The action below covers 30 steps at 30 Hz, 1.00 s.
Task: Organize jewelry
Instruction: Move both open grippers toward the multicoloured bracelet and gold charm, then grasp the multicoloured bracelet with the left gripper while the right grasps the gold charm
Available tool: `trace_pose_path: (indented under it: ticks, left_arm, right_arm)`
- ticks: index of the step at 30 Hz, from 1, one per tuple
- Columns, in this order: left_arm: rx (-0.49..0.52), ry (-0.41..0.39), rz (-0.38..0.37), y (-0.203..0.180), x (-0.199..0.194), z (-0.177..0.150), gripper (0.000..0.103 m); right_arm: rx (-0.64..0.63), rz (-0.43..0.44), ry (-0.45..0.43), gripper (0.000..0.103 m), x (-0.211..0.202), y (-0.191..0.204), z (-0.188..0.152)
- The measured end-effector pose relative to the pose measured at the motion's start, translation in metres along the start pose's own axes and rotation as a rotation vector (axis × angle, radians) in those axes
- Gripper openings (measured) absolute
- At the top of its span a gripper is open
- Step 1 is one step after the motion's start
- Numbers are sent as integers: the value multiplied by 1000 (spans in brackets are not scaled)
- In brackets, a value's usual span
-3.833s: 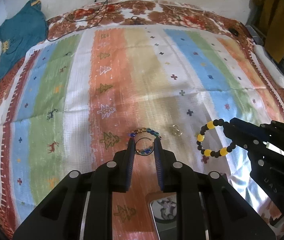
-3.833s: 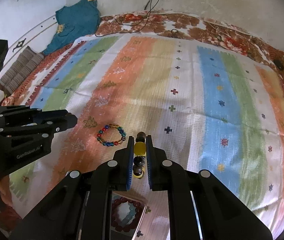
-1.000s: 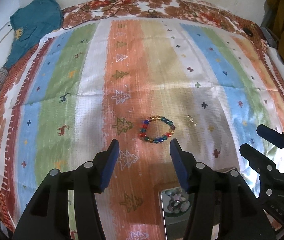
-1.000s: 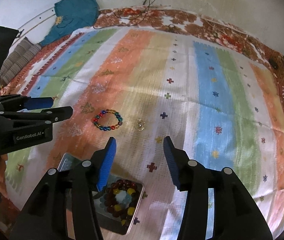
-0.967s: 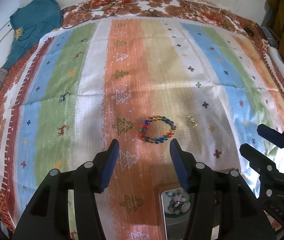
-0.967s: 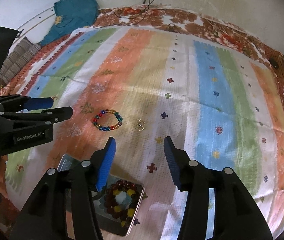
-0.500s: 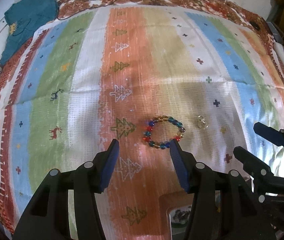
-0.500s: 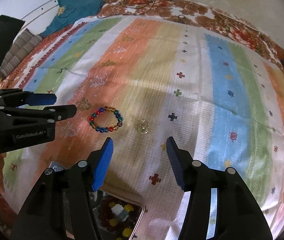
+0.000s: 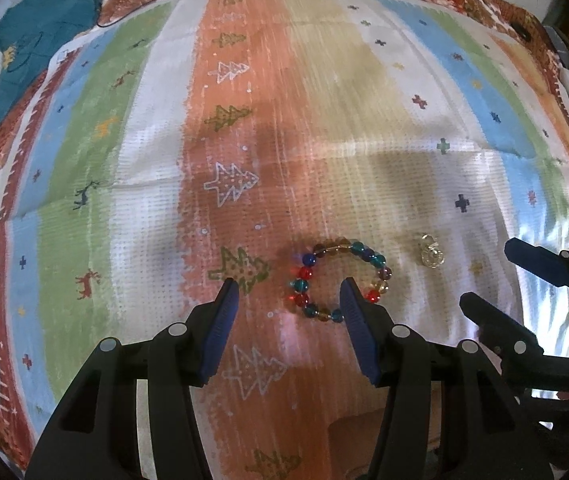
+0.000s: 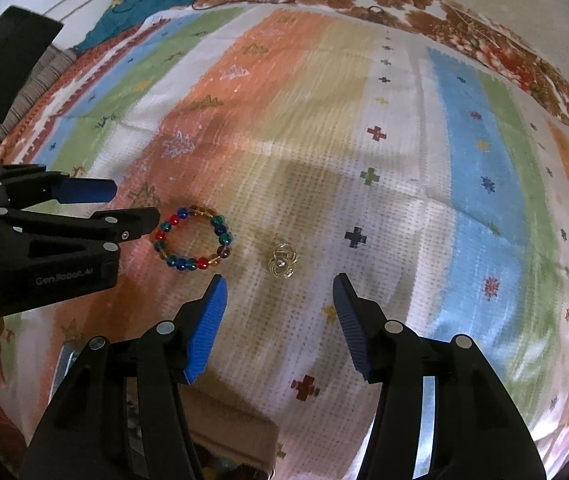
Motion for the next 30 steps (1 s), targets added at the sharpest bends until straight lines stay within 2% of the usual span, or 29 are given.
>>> trace_pose_path:
  ticks: [6, 13, 17, 21, 22, 23, 24, 26, 30]
  left_arm:
    - [10, 34, 1, 2, 17, 1, 53]
    - [33, 57, -16, 1, 28, 3, 47]
    - [36, 84, -24, 1, 37, 3, 34]
    - [41, 80, -21, 1, 42, 4, 34]
    - [50, 75, -19, 0, 42, 5, 28]
    - [64, 69, -21, -2, 42, 4, 15]
    - [79, 65, -18, -3, 43, 4, 14]
    - [80, 60, -21, -3, 44, 3, 9]
    - [70, 69, -26, -2, 40, 3, 9]
  right_arm:
    - [-4, 4, 30, 55, 18, -1, 4]
    - [-18, 4, 64, 55, 38, -3, 9]
    - [-22, 0, 71, 48, 48, -1, 11]
    - [-22, -13, 78, 36, 56, -2, 10]
    - [-20, -15, 76, 31, 57, -3, 11]
    - [-16, -13, 75, 24, 57, -4, 11]
    - [-7, -9, 77, 18, 57, -6, 12]
    - [9, 10, 82, 17, 57, -8, 11]
    - [22, 27, 76, 17, 51, -9, 9]
Point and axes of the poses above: each gripper's, at about its wrist camera, not at the fingertips, and x roughly the way its jaws point, y to its left, z to its top, the point moved 6 cm from there along x, roughly the way its jaws point, and after that the axes turned 7 degrees about x, right-handed, at the moved point
